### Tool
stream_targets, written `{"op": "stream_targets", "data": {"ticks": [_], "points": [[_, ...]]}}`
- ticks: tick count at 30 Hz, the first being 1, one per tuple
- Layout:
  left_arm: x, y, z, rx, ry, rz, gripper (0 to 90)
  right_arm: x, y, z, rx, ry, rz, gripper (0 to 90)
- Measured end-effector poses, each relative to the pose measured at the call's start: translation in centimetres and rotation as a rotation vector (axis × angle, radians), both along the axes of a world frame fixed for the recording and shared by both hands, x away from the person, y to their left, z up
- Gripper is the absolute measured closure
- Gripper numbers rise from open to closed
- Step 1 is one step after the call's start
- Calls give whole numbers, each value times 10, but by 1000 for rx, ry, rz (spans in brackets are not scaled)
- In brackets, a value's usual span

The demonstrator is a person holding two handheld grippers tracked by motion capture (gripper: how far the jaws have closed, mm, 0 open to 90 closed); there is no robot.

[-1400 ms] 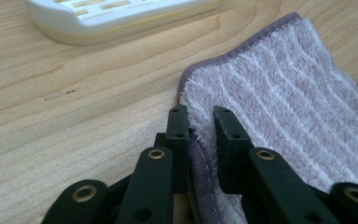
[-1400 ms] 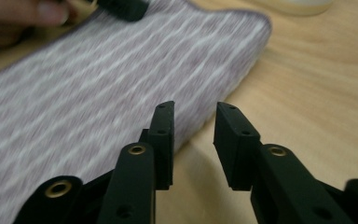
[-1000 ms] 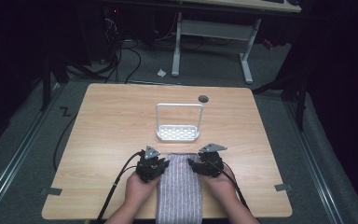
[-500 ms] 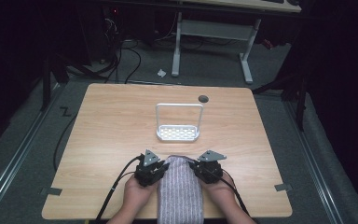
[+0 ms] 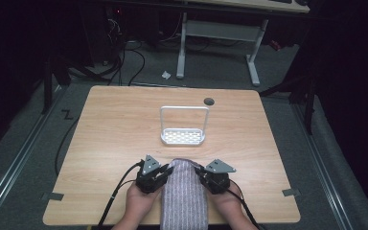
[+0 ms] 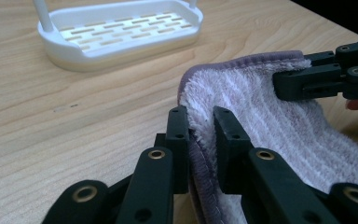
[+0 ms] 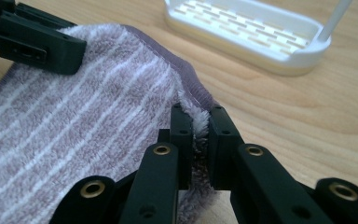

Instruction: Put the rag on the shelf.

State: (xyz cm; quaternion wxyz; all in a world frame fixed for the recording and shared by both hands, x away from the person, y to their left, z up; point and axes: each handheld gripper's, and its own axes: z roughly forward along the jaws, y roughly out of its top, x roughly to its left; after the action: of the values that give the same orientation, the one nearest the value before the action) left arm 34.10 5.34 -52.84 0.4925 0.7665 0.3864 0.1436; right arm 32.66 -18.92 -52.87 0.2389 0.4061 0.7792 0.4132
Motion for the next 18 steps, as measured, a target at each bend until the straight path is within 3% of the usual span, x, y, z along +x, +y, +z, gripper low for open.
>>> {"op": "stream_targets", "data": {"ticks": [3, 6, 14, 18], "points": [[-4, -1, 3, -8, -31, 8, 778, -4, 1, 3, 2, -42, 0, 829], [-6, -2, 6, 1, -60, 9, 778, -7, 3, 5, -28, -93, 3, 830], [-8, -2, 11, -22, -89, 31, 780, -7, 1, 12, 21, -139, -19, 829], [-12, -2, 15, -36, -135, 55, 779, -9, 3, 17, 26, -182, -28, 828]]}}
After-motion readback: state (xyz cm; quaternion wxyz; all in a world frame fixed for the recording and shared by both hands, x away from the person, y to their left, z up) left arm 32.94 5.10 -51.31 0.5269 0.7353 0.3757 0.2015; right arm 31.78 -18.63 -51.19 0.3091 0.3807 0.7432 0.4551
